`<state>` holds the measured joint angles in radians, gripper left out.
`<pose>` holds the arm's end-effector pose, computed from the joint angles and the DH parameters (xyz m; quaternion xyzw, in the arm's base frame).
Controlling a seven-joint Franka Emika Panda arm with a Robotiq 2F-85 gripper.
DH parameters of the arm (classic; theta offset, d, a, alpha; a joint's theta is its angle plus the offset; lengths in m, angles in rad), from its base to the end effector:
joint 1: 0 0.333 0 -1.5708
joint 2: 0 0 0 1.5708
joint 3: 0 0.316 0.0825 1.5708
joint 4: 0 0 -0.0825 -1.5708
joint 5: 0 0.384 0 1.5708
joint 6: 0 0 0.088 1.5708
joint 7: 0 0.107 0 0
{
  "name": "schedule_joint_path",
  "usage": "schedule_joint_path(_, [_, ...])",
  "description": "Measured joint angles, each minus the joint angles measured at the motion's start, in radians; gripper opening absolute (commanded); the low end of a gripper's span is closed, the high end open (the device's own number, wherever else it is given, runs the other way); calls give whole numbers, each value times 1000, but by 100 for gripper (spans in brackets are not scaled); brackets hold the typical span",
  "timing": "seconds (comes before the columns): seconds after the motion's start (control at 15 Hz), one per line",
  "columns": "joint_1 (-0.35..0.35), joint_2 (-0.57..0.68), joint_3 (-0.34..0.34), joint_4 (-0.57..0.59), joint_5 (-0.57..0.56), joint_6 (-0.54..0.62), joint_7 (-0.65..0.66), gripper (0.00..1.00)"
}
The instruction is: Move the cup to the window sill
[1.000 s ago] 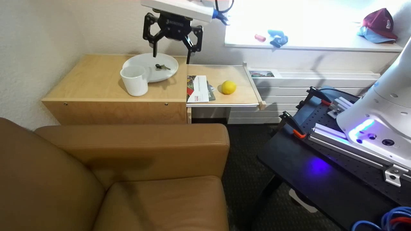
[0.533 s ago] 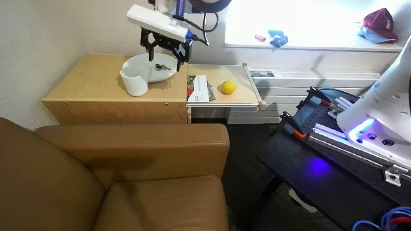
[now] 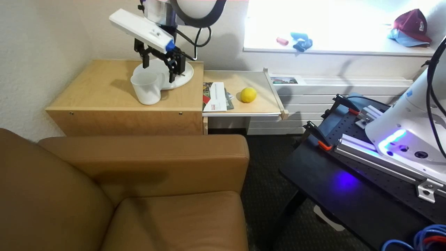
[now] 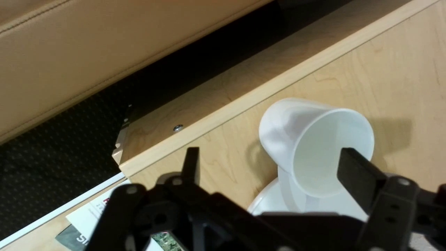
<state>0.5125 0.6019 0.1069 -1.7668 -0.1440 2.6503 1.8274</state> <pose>0.5629 0.3963 0.2531 -0.8390 0.5249 -0.0618 0.1295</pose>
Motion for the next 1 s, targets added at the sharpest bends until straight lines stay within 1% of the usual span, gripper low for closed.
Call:
schedule_joint_path(0.13, [18, 8, -31, 3, -16, 1, 9, 100])
schedule_joint_path(0.33, [46, 62, -82, 32, -19, 41, 61, 100])
schedule_joint_path(0.53, [51, 138, -91, 98, 4, 86, 108, 100])
schedule_joint_path(1.0, [70, 277, -135, 265, 44, 88, 173, 100])
